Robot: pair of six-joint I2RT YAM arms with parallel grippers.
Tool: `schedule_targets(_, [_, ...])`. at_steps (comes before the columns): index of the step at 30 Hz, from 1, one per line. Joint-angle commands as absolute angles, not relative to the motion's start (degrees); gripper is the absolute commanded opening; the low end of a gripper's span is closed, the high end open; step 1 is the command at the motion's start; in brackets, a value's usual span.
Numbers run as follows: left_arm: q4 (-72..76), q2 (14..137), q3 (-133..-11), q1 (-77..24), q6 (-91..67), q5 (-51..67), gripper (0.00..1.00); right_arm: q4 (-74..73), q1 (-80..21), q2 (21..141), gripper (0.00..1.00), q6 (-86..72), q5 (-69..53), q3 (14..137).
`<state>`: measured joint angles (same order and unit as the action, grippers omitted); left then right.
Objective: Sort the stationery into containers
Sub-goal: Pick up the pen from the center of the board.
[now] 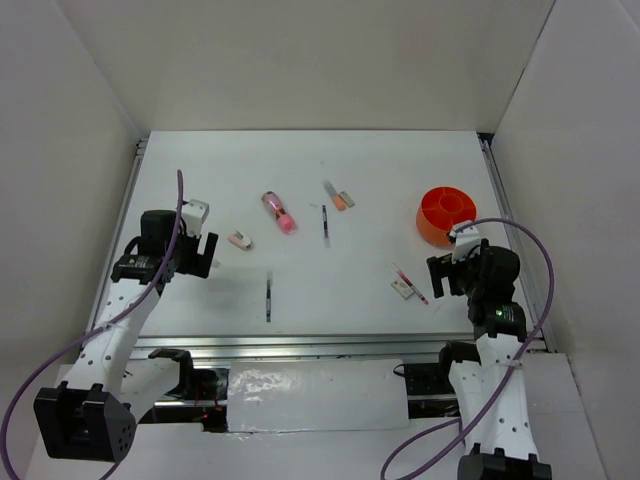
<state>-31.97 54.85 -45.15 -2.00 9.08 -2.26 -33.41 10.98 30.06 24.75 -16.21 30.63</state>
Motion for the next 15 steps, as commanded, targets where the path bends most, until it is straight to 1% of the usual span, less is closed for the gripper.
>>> schedule_targets(1, [-31.6, 54.6, -46.7, -1.7, 9.9, -1.1, 0.99, -35.2, 9.3, 32.9, 0.95, 25.8, -17.8, 33.0])
schedule_targets(3, [-31.9, 55.3, -46.9, -1.7, 9.8, -1.1, 0.99, -35.4, 6.9, 34.4, 0.92, 25.4, -16.8, 33.4])
schedule_targets(4, [-31.9, 55.2, -46.9, -1.7, 9.8, -1.0, 0.99, -35.2, 4.5, 35.0, 0.9, 25.3, -16.2, 33.7])
schedule_targets(7, [-31.7, 54.8, -46.8, -1.7, 9.8, -1.0, 0.99, -34.9, 1.5, 36.6, 0.83, 24.8, -16.2, 34.2])
schedule_targets(8, [-31.6, 54.6, -46.8, -1.7, 9.8, -1.0, 0.99, -35.1, 0.6, 37.1, 0.78, 24.6, -16.2, 34.3])
schedule_targets(9, [-31.6, 54.3, -46.7, -1.7, 9.8, -1.0, 0.99, -35.0, 0.4, 37.4, 0.75, 24.4, -16.3, 34.6])
schedule_targets(10, [-31.6, 54.1, -46.7, -1.7, 9.8, -0.9, 0.99, -35.0, -2.6, 38.2, 0.71, 24.3, -16.3, 34.7])
schedule_targets(13, [-31.6, 54.3, -46.7, -1.7, 9.8, -0.8, 0.99, -34.9, -5.8, 41.0, 0.67, 23.6, -15.6, 35.3])
schedule_targets(14, [-31.6, 54.3, -46.8, -1.7, 9.8, -0.8, 0.99, -34.7, -8.3, 41.9, 0.66, 23.1, -15.1, 35.8])
schedule_targets(15, [-31.6, 54.5, -46.8, -1.7, 9.8, -0.8, 0.99, -34.7, -9.7, 44.9, 0.64, 22.8, -14.1, 36.7])
